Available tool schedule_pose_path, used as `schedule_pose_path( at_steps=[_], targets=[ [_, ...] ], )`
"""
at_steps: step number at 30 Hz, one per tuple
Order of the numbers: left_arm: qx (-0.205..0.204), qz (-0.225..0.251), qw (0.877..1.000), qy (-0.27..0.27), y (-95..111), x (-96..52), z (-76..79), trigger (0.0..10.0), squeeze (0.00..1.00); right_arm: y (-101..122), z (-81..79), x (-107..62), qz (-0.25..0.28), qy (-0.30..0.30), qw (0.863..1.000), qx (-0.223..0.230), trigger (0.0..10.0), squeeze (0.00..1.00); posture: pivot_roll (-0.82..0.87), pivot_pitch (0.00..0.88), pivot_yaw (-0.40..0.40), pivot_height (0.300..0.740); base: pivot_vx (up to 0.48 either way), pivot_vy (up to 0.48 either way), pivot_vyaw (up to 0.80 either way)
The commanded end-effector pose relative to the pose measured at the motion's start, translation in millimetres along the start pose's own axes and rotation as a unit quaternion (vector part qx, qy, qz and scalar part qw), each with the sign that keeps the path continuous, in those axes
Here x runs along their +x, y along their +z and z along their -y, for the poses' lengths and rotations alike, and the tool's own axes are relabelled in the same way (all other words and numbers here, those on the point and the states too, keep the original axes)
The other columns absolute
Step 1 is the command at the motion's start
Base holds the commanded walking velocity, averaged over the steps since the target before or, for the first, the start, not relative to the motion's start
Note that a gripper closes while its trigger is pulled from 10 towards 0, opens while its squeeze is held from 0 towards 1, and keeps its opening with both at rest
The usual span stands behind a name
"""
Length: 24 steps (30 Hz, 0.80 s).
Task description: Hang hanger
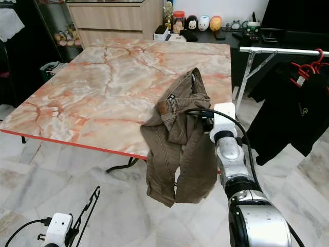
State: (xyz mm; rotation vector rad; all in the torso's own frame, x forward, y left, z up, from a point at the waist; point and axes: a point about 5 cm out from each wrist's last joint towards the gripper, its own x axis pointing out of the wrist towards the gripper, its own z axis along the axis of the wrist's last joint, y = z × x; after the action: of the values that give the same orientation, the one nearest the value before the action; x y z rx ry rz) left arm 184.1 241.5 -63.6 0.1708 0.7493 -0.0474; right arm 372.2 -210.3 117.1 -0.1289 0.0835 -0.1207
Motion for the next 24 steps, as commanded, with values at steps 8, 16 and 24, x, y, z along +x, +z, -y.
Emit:
schedule_pose_path(
  at_steps=[8,16,24],
  targets=[
    [0.014,-0.010,1.000,0.002,-5.9,-3.6,-5.7,10.0,0.00,-13.0,-31.2,-5.9,-0.029,0.114,0.993,0.002,10.0,0.00,0.11,0.014,0.062,0.740,0.000,0.000,0.00],
    [0.011,-0.014,1.000,0.005,-4.9,-2.6,-6.1,10.0,0.00,-4.4,-26.0,-5.7,0.001,0.130,0.991,-0.006,10.0,0.00,0.12,0.029,0.062,0.740,0.000,0.000,0.00],
    [0.010,-0.019,1.000,0.004,-5.7,-2.1,-4.1,10.0,0.00,5.3,-6.0,-6.1,0.029,0.131,0.990,-0.046,10.0,0.00,0.11,0.026,0.063,0.740,0.000,0.000,0.00]
  ],
)
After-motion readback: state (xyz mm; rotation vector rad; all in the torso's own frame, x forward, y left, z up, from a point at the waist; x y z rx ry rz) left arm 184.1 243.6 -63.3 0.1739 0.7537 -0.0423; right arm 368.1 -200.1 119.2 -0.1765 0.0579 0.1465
